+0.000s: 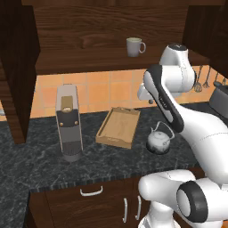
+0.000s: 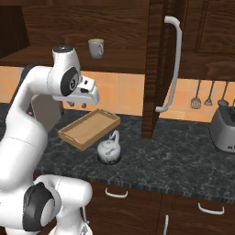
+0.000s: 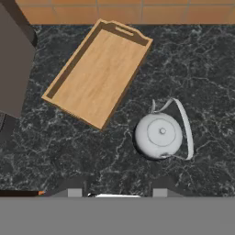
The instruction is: Pick the kettle from the counter and place it on the tray. Then pick the mug from the cabinet and place it on the tray. Then close the cabinet doors.
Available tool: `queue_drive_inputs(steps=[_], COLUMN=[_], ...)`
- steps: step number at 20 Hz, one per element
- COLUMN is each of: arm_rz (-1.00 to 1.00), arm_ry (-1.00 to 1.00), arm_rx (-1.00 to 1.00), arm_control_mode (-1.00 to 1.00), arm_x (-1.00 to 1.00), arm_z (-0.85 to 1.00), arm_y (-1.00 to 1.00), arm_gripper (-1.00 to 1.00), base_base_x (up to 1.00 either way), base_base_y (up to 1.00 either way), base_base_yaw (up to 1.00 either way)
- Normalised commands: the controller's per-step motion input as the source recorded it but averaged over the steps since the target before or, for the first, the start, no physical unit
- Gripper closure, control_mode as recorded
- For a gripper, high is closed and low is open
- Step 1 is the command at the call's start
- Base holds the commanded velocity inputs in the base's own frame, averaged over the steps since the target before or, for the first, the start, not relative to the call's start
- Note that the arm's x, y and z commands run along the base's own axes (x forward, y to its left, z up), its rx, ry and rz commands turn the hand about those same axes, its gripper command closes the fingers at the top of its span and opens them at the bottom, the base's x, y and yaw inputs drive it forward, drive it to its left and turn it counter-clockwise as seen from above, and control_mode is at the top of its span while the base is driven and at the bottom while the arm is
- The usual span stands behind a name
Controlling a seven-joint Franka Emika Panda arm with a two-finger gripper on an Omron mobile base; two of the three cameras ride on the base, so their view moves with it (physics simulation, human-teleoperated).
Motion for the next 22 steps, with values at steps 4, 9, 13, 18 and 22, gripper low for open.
queue_drive_inputs(steps=[4,9,13,18,22], arm_rz=[0.00,0.01,0.00,0.00,0.00], arm_ry=[-0.02,-0.20,-0.17,-0.04,0.00], arm_rx=[0.02,0.10,0.03,-0.05,-0.07], arm_control_mode=[-1.00,-1.00,-1.00,-1.00,-1.00], arm_x=[-0.14,-0.55,-0.47,-0.08,0.00], arm_z=[-0.11,-0.35,-0.50,-0.42,-0.27], arm_y=[-0.16,-0.36,-0.48,-0.35,-0.18], arm_gripper=[-1.00,-1.00,-1.00,-1.00,-1.00], base_base_x=[0.00,0.00,0.00,0.00,0.00], base_base_y=[0.00,0.00,0.00,0.00,0.00], base_base_yaw=[0.00,0.00,0.00,0.00,0.00])
